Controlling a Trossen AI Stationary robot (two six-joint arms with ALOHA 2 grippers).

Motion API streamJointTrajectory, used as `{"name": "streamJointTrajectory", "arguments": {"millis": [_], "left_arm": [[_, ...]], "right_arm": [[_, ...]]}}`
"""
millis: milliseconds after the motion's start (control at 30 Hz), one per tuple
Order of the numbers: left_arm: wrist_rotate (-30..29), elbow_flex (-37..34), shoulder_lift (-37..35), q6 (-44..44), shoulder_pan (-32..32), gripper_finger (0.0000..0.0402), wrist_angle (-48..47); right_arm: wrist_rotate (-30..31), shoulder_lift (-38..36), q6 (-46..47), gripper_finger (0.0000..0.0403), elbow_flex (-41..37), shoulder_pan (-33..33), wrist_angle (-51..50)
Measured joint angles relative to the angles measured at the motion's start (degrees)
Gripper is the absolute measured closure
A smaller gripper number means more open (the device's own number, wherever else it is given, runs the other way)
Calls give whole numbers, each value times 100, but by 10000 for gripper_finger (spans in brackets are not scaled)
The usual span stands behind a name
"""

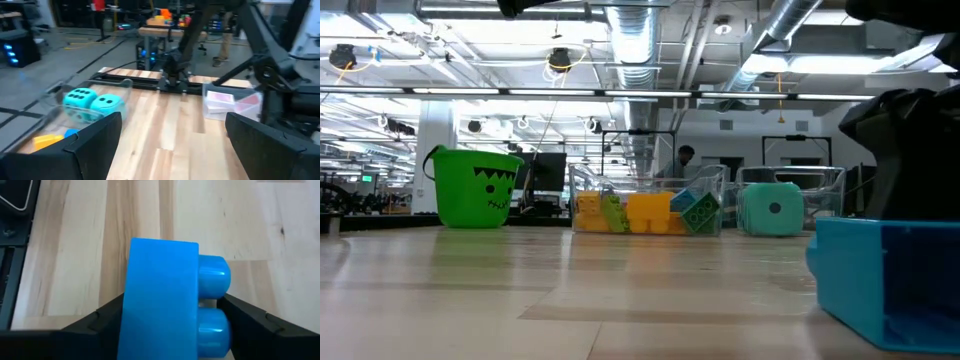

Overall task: Pick & Place Toys
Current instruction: Put the blue gamepiece into the left transparent bin

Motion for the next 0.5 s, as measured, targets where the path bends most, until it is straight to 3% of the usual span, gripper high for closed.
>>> {"name": "streamJointTrajectory", "arguments": {"millis": [267,500], "left_arm": [[731,0,0,-123,0,50,-2],[841,2,160,-173,2,50,4]], "right_arm": [[366,-20,-320,145,23,0,-115],[1447,-26,-763,146,863,-56,-1628]]}}
